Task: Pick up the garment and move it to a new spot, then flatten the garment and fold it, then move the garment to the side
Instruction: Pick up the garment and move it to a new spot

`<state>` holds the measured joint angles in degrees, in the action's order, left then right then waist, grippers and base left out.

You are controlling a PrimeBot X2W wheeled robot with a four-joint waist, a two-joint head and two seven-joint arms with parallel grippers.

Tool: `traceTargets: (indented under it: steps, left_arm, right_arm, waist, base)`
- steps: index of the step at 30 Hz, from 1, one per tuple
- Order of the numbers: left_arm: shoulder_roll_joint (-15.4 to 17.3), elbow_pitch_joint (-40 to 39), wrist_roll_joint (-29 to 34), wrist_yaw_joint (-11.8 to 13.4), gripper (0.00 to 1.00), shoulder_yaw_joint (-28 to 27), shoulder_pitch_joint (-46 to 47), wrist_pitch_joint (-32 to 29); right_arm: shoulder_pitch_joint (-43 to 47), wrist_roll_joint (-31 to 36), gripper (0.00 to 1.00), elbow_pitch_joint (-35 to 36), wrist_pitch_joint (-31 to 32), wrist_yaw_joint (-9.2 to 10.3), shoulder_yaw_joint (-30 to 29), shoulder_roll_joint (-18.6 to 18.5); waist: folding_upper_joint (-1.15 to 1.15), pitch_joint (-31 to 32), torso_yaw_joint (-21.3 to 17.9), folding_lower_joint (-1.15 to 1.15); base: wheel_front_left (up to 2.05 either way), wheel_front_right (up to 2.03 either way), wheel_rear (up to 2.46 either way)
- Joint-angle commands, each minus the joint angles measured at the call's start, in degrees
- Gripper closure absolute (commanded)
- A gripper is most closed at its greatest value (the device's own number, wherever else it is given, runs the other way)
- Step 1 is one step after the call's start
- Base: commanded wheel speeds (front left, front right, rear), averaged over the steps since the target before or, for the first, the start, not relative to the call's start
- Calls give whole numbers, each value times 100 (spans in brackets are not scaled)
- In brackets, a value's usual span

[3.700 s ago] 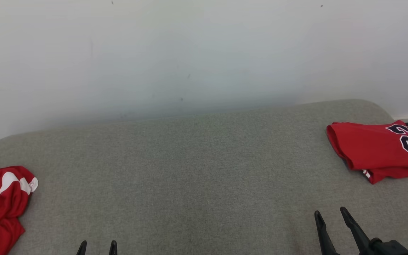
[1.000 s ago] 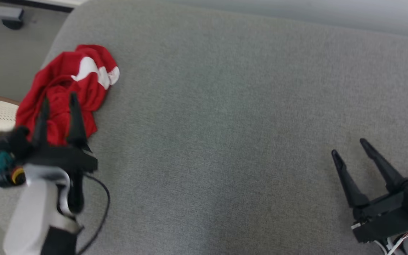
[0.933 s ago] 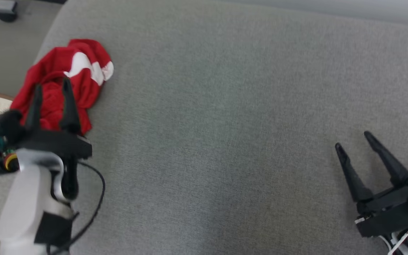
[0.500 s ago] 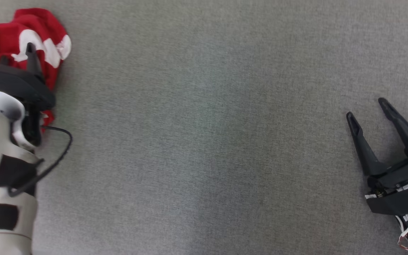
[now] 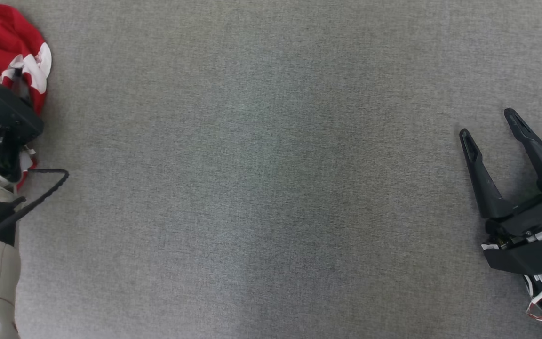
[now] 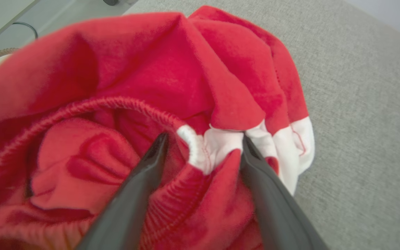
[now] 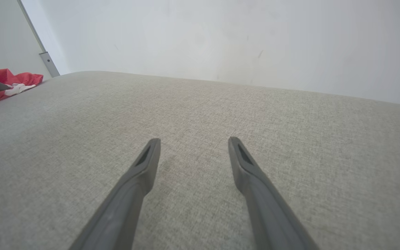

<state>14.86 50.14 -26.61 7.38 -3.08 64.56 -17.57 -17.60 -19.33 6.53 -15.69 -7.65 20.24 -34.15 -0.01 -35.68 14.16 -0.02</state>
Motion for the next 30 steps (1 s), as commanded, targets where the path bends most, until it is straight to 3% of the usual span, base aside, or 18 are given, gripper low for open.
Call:
traceTargets:
  steps: [1,2,3,4,11,14,17,23,30]
  left_arm:
    - [-87,97,-33,-55,0,47,-116,-27]
    - [-79,68,-42,-90,0,48,-131,45]
    - [-74,32,-85,-176,87,34,-147,141]
    - [-84,16,-142,-224,100,-5,-167,196]
    - [95,-265,-56,-480,100,-28,-285,1012]
    - [136,-590,-57,-708,100,-47,-425,1672]
    - [133,-840,-19,-839,100,21,-564,1903]
    - [29,-1544,41,-964,100,240,-913,1966]
    - [-27,-2530,104,-960,100,501,-1436,1606]
  right_arm:
    - [188,-18,0,-468,116,29,13,6]
    - [180,-10,0,-468,116,29,9,32]
    - [175,-5,0,-469,116,29,16,54]
    - [168,-2,0,-473,116,29,18,79]
    - [187,21,0,-483,110,23,64,291]
    - [219,25,0,-468,79,20,74,509]
    - [271,28,0,-527,72,19,84,682]
    - [506,-2,0,-633,66,19,84,996]
    - [838,3,0,-708,67,19,6,1271]
  waist:
    - [1,5,-44,2]
    - [1,18,-61,2]
    - [1,33,-80,2]
    - [1,54,-97,2]
    - [1,335,-199,2]
    - [1,668,-286,2]
    - [1,1017,-348,2]
    - [1,1744,-565,2]
    - [1,2491,-1028,2]
  base:
    - [0,0,0]
    - [0,0,0]
    - [0,0,0]
    - [0,0,0]
    - [0,0,0]
    - [0,0,0]
    - [0,0,0]
    - [0,0,0]
    - [0,0,0]
